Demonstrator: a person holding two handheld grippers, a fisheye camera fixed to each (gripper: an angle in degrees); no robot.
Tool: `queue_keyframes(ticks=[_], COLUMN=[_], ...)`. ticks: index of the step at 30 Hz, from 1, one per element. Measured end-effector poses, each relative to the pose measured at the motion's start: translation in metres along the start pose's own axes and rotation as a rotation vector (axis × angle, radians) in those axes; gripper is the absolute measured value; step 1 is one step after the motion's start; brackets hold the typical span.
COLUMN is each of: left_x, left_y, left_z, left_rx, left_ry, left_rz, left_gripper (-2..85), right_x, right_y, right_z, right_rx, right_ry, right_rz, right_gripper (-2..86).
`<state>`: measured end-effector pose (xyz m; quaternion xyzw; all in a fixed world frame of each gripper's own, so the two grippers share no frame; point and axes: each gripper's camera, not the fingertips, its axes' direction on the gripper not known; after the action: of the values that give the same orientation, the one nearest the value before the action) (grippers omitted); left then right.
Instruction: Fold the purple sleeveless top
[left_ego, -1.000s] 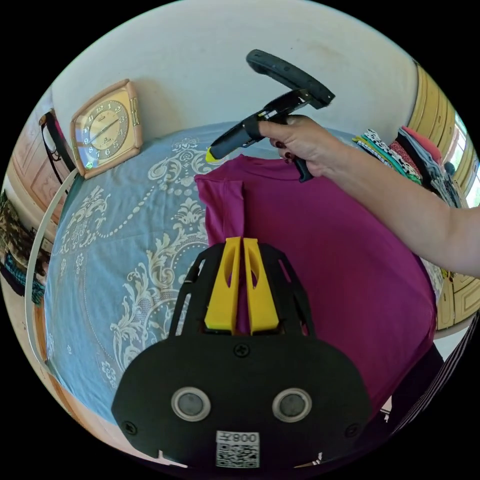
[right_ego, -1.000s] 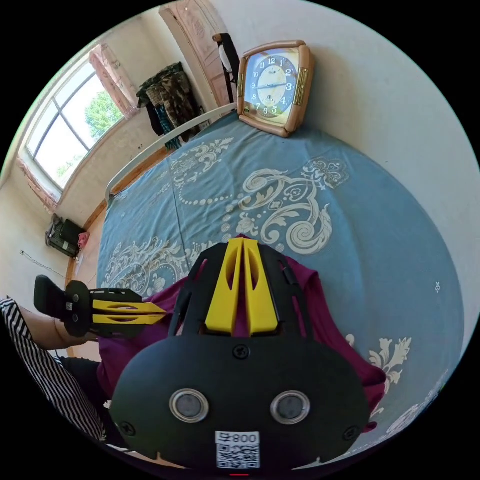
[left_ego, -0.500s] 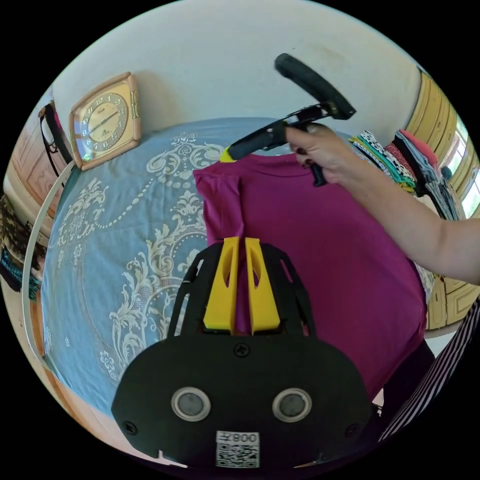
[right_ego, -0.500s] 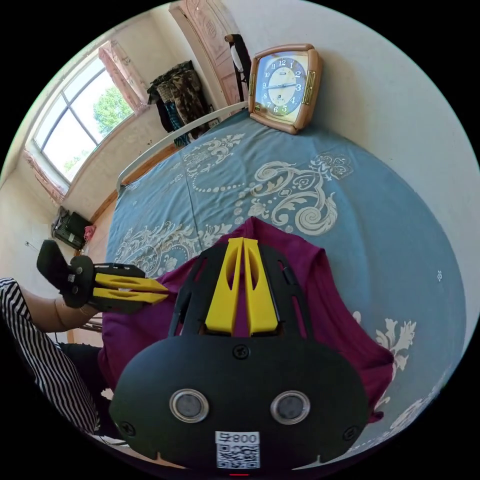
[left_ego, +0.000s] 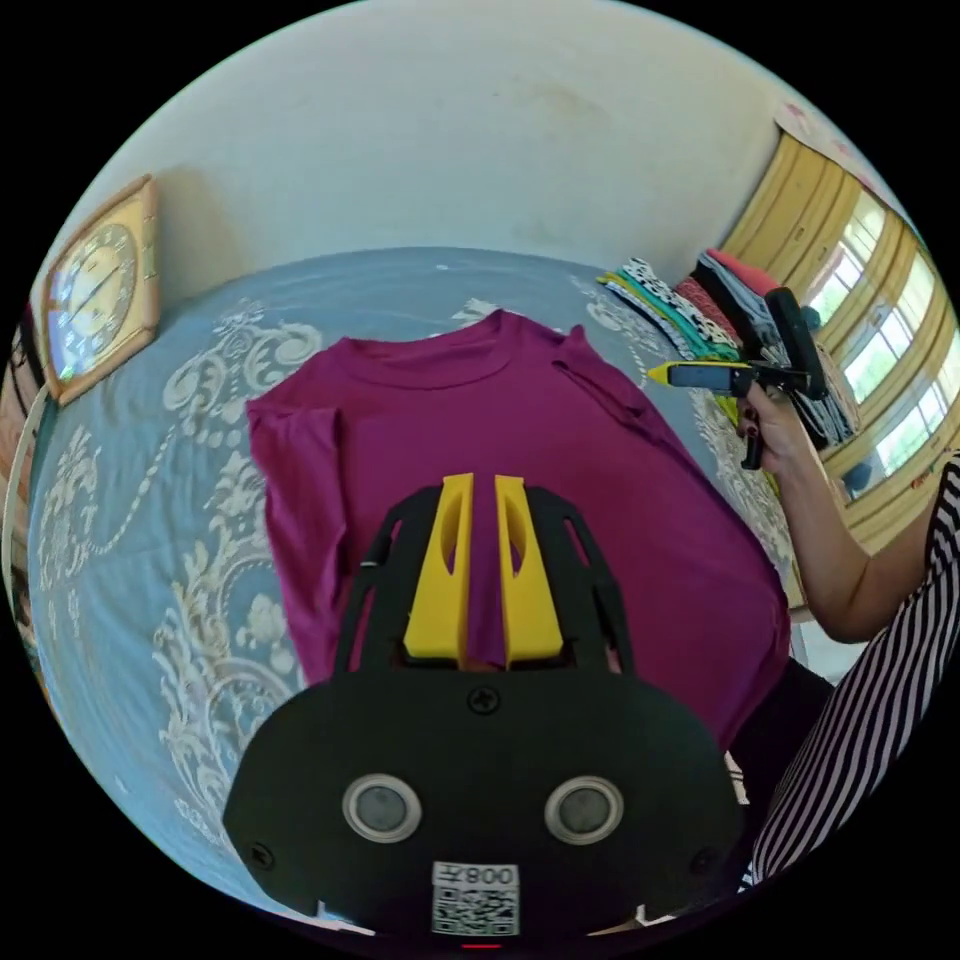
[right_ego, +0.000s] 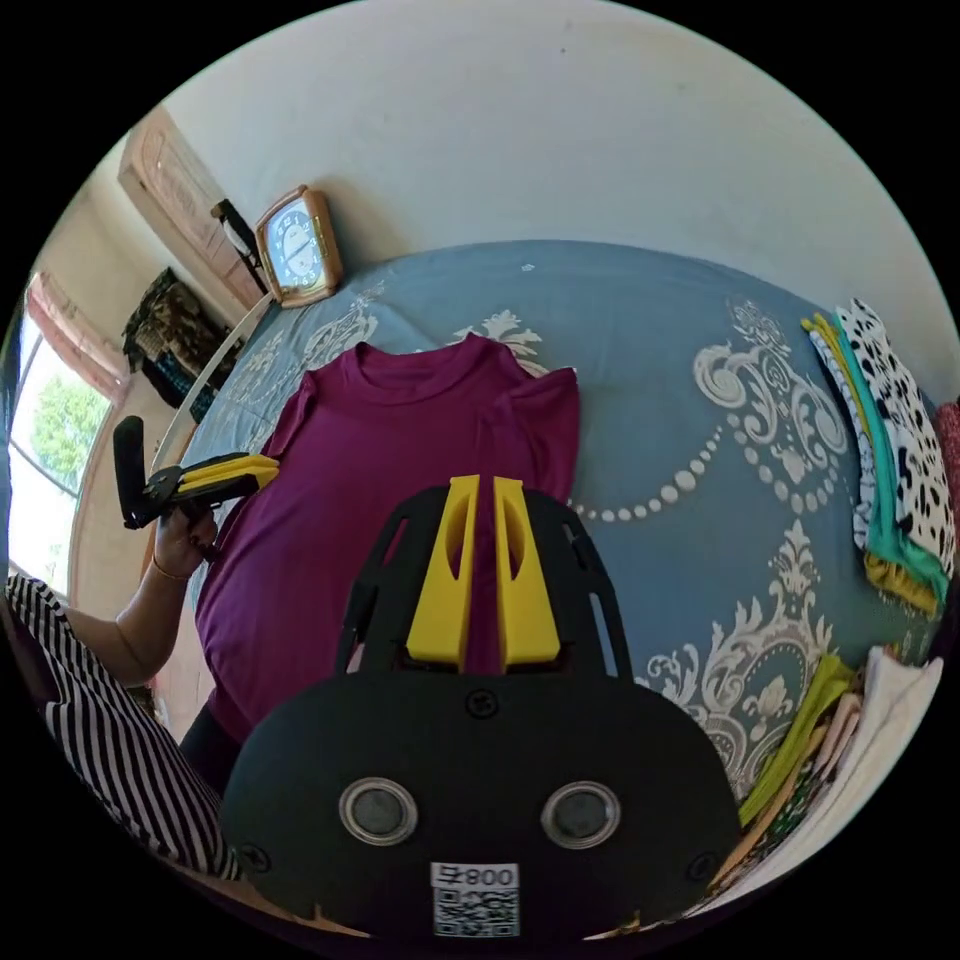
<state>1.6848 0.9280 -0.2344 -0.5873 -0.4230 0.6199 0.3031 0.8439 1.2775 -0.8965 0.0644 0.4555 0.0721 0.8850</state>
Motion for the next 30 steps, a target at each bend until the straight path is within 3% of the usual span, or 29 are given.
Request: queue_keyframes(ticks=[6, 15, 22, 30], left_x=[0.042, 0.056, 0.056, 0.06], left_y=[-0.102, -0.22, -0.269, -0.271], left_z=[0.068, 0.155, 0.184, 0.167], left_rx=[-0.061, -0.191, -0.231, -0.152], left_ry=[0.122, 0.099, 0.105, 0.12], left_rz=[0.191, 0.217, 0.176, 0.187], left_gripper=[6.4, 2.8, 0.6, 1.1], right_x=[-0.01, 0.0, 0.008, 0.012], right_y=[0.044, 0.066, 0.078, 0.089], right_z=[-0.023, -0.051, -0.083, -0.114], right_rx=[0.016, -0.009, 0.015, 0.014], right_ry=[0.098, 0.085, 0.018, -0.037], right_rz=[0.074, 0.112, 0.142, 0.144], right_gripper=[5.6, 3.6, 3.1, 2.6])
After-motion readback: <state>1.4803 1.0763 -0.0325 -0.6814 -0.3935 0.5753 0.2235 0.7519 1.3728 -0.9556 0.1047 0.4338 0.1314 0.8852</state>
